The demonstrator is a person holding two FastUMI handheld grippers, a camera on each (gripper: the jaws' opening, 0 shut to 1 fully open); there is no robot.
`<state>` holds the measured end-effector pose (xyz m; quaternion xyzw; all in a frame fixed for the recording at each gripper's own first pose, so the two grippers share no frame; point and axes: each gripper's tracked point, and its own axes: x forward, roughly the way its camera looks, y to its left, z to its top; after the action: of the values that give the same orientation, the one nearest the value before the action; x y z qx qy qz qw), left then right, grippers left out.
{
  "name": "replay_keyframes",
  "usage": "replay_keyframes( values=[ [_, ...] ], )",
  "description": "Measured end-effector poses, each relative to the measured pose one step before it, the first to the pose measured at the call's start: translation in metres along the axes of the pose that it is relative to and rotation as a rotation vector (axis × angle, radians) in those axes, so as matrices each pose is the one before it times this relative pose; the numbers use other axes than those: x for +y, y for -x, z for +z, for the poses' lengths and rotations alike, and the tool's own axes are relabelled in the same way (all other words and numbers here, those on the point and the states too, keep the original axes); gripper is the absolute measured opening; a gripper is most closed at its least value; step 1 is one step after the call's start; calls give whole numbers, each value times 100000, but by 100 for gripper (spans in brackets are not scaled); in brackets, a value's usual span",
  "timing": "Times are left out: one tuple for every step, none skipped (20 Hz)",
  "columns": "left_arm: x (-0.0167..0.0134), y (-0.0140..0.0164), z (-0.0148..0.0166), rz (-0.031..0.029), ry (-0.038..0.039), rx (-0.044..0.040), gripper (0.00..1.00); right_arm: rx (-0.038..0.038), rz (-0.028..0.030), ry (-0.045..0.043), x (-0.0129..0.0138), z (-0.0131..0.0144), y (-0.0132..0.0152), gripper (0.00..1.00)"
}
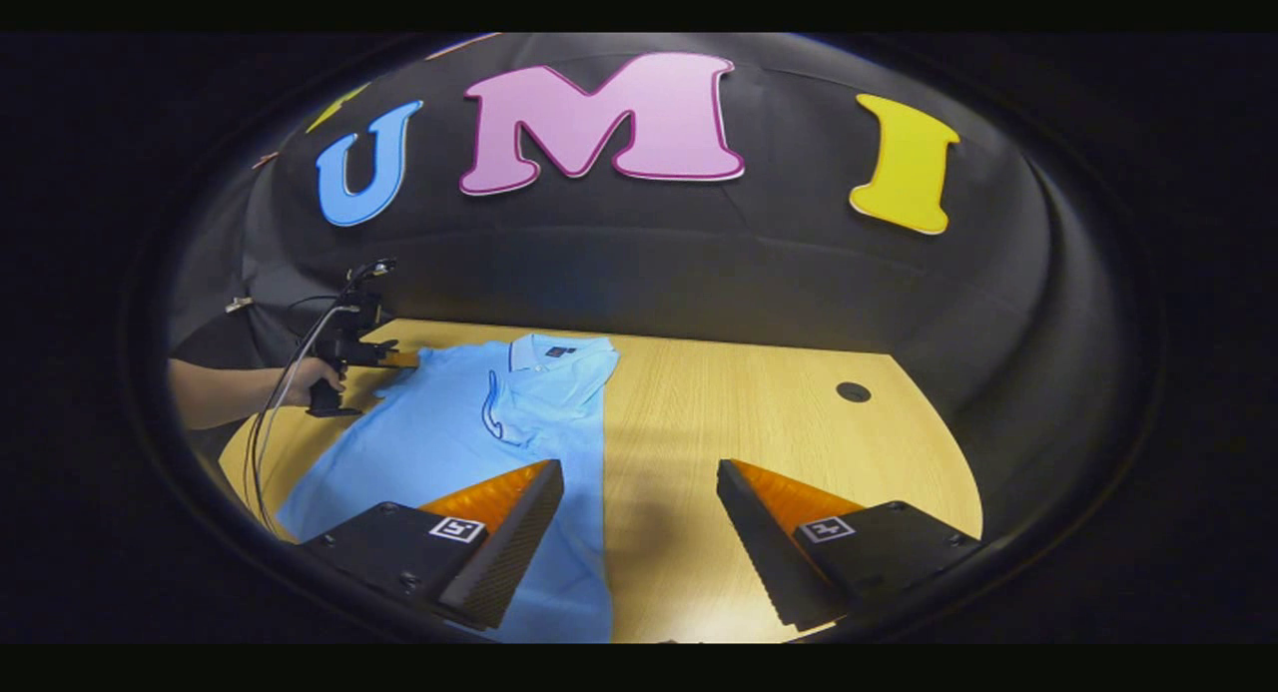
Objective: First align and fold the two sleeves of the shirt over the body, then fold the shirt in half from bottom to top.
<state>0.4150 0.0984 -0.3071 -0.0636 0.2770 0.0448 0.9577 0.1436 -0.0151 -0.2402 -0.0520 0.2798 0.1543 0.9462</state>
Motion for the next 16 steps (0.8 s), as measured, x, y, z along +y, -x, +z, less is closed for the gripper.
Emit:
replay_keyframes(
  values=[
    [-295, 163, 103, 150, -656, 232, 6, -269, -583, -84, -188, 12, 97, 96],
    [-296, 179, 299, 341, -363, -290, 6, -207, -444, -28, -110, 25, 135, 96],
    [-589, 478, 629, -1143, 597, -1228, 11, -241, -295, -208, -77, 9, 197, 96],
    [-900, 553, 777, -1962, 1084, -1315, 6, -416, -191, -436, -71, 10, 247, 96],
    [-860, 462, 651, -1616, 408, -1029, 6, -292, -134, -528, 9, 55, 251, 96],
    [-877, 376, 550, -1468, 50, -1005, 6, -369, -112, -407, -33, -96, 300, 96],
    [-1227, 455, 444, -2148, 27, -705, 6, -78, -375, -158, -92, -122, 206, 96],
    [-1334, 449, 315, -1938, 38, -497, 6, 133, -322, -204, -26, -169, 325, 96],
    [-1417, 414, 275, -1933, 174, -170, 6, 170, -278, -325, 138, -369, 162, 96],
    [-1509, 443, 211, -1896, 553, -400, 6, -16, -165, -315, -173, 31, 504, 98],
    [-1507, 410, 229, -1851, 762, -551, 6, 71, -311, -131, 10, -195, 371, 96],
    [-1543, 476, 177, -2032, 476, -340, 6, 62, -410, -76, -116, -301, 324, 98],
    [-1326, 478, 221, -1152, -3, -434, 6, 143, -429, -64, -93, -221, 385, 96],
    [-1388, 463, 158, -1807, 308, -517, 6, 18, -485, -293, -47, -210, 440, 98],
    [-1912, 514, 161, -3645, 1447, -136, 6, -58, -387, -530, 314, -696, 146, 98],
    [-1842, 471, 11, -4156, 1927, -143, 8, -96, -392, -583, 49, -231, 318, 96]
  ],
)
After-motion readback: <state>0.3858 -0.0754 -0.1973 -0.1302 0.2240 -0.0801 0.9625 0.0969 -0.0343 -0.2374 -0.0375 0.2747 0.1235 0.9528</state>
